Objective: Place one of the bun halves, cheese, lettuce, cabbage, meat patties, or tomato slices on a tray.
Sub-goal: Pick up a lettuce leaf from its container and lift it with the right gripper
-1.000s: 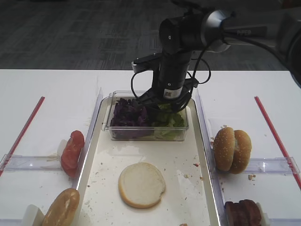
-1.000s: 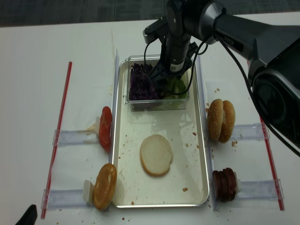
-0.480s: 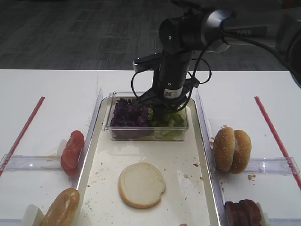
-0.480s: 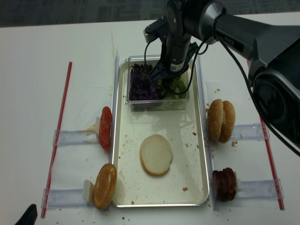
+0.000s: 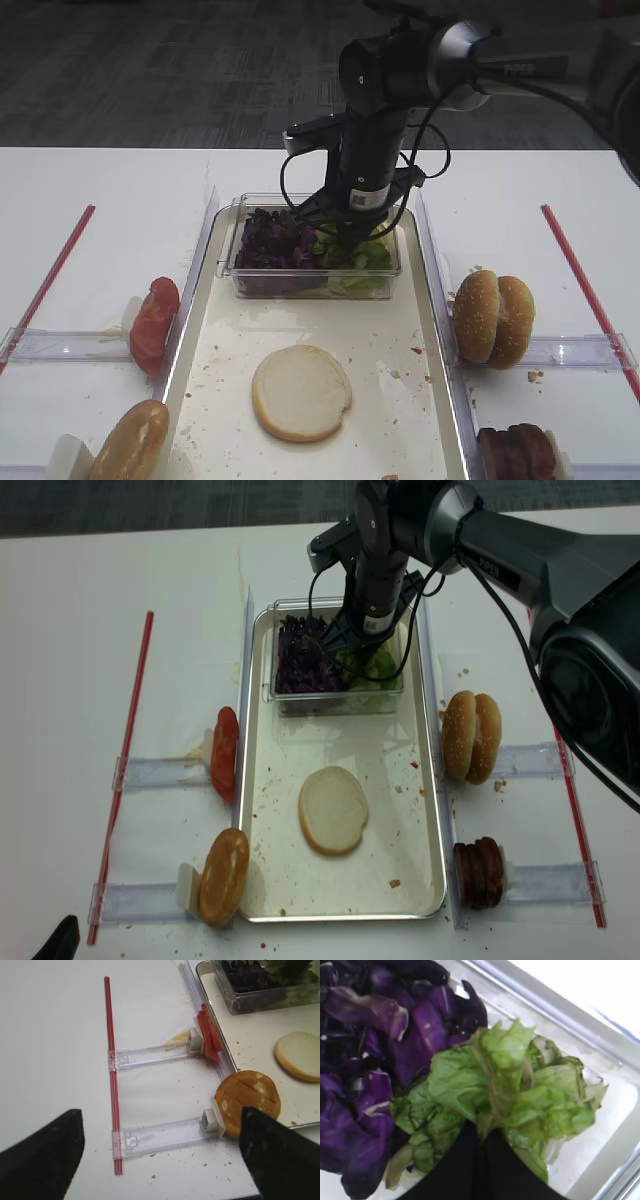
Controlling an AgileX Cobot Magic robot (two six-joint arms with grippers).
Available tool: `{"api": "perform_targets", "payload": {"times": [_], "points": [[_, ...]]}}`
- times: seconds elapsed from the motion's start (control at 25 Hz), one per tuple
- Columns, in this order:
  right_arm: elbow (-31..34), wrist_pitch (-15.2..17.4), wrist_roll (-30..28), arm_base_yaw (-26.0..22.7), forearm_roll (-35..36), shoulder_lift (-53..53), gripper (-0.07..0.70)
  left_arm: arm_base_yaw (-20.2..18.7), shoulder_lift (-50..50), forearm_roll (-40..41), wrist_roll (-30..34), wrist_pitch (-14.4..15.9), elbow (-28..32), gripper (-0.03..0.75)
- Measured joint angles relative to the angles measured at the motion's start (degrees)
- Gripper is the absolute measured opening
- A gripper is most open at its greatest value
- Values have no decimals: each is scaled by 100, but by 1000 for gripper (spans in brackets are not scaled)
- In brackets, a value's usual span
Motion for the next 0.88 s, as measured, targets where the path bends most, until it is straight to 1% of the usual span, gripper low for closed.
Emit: {"api": "perform_targets", "payload": {"times": [0.2, 0.36, 0.48, 0.76, 0.88], "points": [[0, 15, 0, 0, 0, 0, 48, 0, 0, 0, 0, 0, 0, 615], [-104, 171, 0, 0, -11, 0, 48, 0, 0, 0, 0, 0, 0, 615], [-311, 416, 11, 0, -21, 0, 48, 0, 0, 0, 0, 0, 0, 615], [-844, 1159, 44, 0, -40, 0, 47, 0, 0, 0, 0, 0, 0, 615], [-1050, 1262, 116, 0, -46, 0, 47, 0, 0, 0, 0, 0, 0, 615]]}}
